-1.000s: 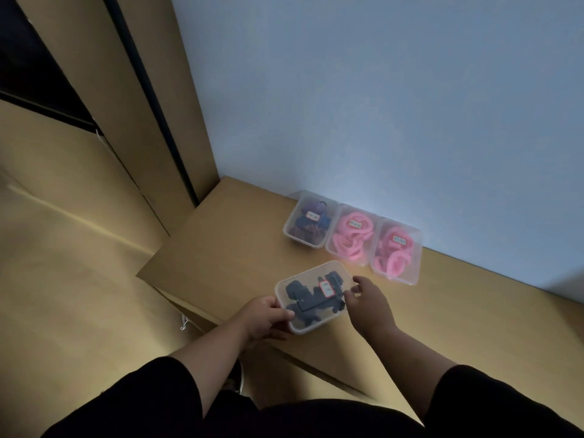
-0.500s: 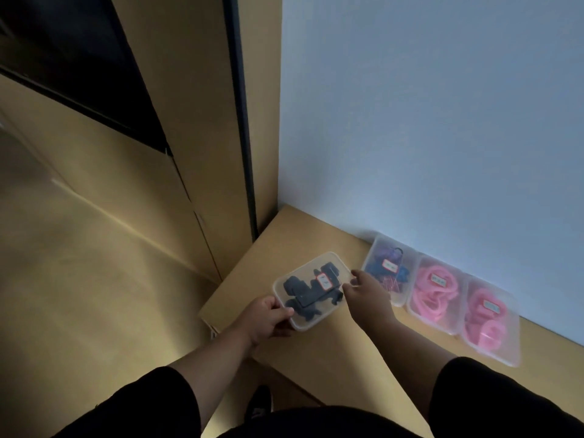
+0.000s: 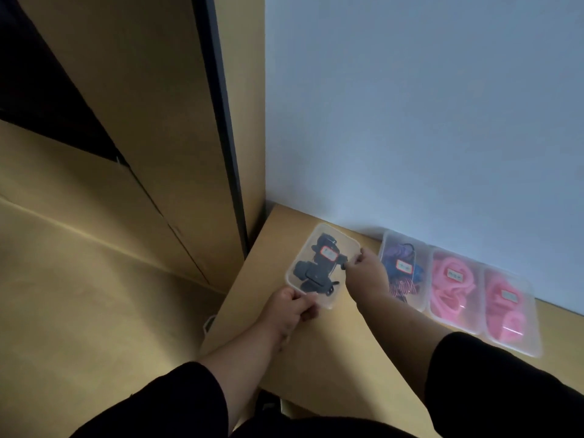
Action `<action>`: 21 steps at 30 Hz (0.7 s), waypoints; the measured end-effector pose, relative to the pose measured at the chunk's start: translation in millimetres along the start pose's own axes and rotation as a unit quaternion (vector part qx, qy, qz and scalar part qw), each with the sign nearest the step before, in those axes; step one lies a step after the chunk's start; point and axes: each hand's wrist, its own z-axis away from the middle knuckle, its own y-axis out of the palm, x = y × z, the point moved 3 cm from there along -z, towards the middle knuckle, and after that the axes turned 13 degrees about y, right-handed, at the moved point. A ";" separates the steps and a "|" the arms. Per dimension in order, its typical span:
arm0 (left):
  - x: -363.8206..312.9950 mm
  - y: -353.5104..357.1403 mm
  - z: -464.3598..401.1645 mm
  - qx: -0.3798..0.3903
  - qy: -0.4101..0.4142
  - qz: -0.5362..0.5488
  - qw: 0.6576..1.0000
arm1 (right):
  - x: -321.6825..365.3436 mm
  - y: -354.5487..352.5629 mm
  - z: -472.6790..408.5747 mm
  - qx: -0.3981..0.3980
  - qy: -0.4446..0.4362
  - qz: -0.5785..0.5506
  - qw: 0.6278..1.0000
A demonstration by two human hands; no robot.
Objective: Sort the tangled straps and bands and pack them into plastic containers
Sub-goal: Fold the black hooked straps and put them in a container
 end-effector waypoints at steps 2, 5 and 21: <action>5.5 8.1 -10.7 -0.003 -0.012 0.009 1.000 | 2.7 2.2 -7.3 0.003 -0.002 0.020 1.000; 10.4 17.4 -26.7 -0.004 -0.026 0.033 0.999 | 3.6 4.7 -15.0 0.003 0.010 0.034 0.999; 7.1 43.5 -56.1 0.087 -0.076 -0.005 0.993 | 10.4 -7.2 -18.9 -0.001 -0.031 0.029 0.999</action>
